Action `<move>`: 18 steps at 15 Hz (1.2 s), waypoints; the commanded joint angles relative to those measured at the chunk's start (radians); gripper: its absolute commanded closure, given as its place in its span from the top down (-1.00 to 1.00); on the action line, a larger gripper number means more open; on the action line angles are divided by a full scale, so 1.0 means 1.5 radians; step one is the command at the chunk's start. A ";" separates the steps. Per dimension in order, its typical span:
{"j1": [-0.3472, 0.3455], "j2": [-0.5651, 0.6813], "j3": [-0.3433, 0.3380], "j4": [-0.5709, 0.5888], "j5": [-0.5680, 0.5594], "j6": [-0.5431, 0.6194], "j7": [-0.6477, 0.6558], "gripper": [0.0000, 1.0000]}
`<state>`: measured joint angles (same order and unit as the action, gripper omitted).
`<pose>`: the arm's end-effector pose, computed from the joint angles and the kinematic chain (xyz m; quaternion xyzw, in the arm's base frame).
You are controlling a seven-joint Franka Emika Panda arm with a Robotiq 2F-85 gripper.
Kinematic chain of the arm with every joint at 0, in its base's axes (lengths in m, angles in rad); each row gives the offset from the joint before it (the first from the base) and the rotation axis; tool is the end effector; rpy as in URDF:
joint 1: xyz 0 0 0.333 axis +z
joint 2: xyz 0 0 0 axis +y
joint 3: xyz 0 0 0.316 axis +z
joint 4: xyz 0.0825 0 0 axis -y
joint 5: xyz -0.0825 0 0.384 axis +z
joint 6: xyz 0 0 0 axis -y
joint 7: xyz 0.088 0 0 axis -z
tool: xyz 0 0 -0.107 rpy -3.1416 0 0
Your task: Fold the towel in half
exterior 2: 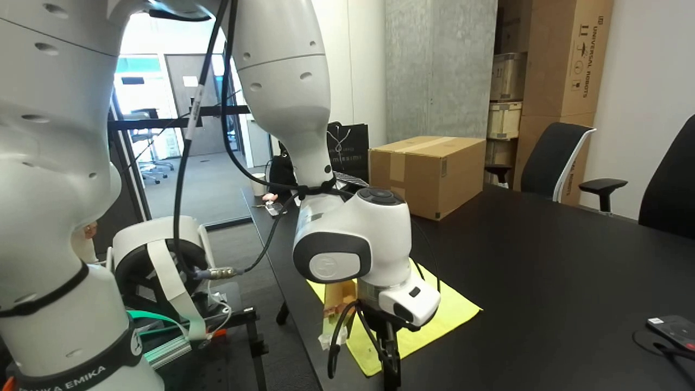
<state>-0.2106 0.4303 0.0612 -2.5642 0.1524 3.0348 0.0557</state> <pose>0.4301 -0.0732 0.1146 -0.9832 0.1801 -0.0206 0.0214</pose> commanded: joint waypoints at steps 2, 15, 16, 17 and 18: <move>-0.041 0.027 0.045 0.019 0.000 0.017 -0.060 1.00; -0.012 0.035 0.027 0.021 -0.046 -0.007 -0.112 1.00; -0.009 0.032 0.029 0.020 -0.049 -0.009 -0.111 1.00; -0.002 0.030 0.026 0.018 -0.053 -0.010 -0.109 1.00; 0.004 0.028 0.027 0.017 -0.057 -0.012 -0.108 1.00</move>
<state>-0.2384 0.4704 0.1085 -2.5416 0.0868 3.0315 -0.1038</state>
